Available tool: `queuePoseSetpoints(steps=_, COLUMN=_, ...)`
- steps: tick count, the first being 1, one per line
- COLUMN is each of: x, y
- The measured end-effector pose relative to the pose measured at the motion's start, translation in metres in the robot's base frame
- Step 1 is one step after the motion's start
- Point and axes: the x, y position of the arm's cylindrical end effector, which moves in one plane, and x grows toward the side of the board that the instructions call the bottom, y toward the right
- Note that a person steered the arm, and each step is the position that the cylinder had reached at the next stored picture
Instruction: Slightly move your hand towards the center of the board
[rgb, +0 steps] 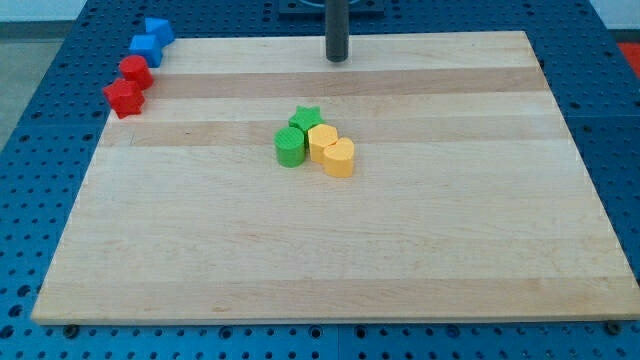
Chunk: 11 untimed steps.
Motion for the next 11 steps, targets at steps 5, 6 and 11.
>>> queuePoseSetpoints(steps=5, x=0.004, y=0.000)
queuePoseSetpoints(steps=6, x=0.004, y=0.000)
queuePoseSetpoints(steps=11, x=0.022, y=0.000)
